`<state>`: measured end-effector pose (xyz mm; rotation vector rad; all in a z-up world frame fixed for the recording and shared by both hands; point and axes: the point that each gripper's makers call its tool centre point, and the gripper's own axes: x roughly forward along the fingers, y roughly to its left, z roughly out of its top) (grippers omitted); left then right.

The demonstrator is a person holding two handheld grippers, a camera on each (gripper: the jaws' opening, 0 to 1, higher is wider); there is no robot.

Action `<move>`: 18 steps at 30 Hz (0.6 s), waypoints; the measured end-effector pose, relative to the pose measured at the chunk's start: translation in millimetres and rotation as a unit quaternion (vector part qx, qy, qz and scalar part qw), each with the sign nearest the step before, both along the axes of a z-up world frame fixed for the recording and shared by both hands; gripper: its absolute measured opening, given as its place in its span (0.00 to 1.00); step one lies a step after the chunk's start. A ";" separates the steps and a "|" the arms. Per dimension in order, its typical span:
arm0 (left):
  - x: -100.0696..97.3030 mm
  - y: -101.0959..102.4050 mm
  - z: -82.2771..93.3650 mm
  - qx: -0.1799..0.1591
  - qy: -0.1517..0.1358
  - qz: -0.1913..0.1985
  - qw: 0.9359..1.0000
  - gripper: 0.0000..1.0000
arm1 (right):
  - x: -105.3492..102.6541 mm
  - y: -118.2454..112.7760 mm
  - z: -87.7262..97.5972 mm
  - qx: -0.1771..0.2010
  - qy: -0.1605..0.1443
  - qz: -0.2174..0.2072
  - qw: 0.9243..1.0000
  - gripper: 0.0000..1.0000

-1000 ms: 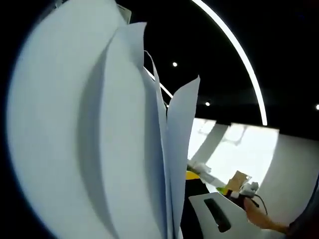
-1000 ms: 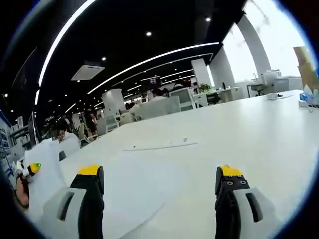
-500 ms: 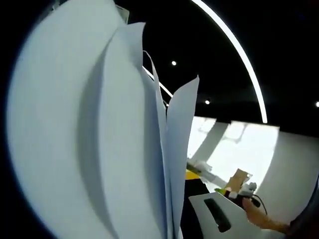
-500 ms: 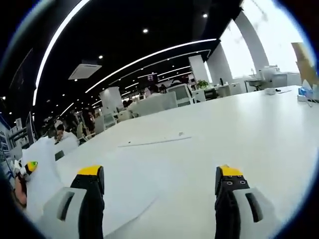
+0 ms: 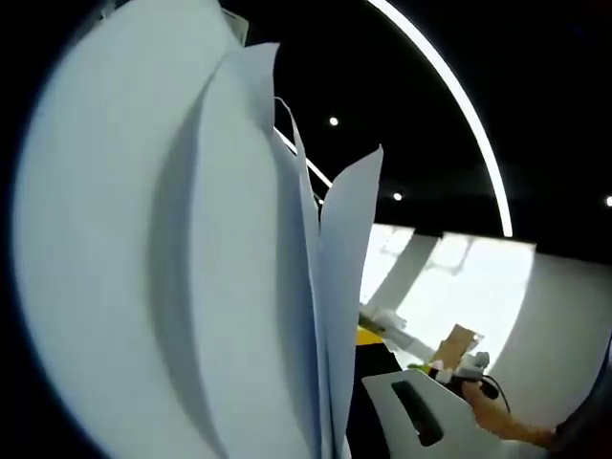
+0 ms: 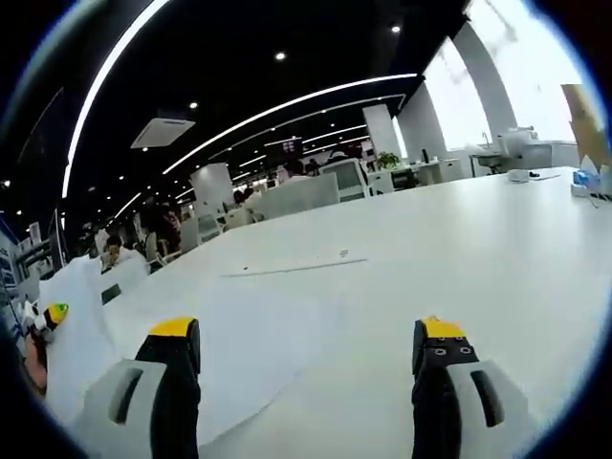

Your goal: Organize the stack of printing papers by aligning and flattening the scattered papers on the table

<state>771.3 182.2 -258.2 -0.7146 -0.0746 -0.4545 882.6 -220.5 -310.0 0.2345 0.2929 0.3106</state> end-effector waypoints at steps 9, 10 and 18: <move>0.1 -0.1 -0.3 -0.001 0.000 0.000 1.000 0.06 | 0.9 -2.5 -3.3 -0.006 0.001 0.000 1.000 0.86; 0.1 -0.1 -0.3 -0.001 0.000 0.000 1.000 0.06 | 1.4 -2.5 -2.9 -0.006 -0.001 0.001 1.000 0.86; 0.4 0.0 -1.0 0.000 0.001 0.000 1.000 0.06 | 7.6 1.9 -11.5 -0.021 -0.002 0.002 1.000 0.85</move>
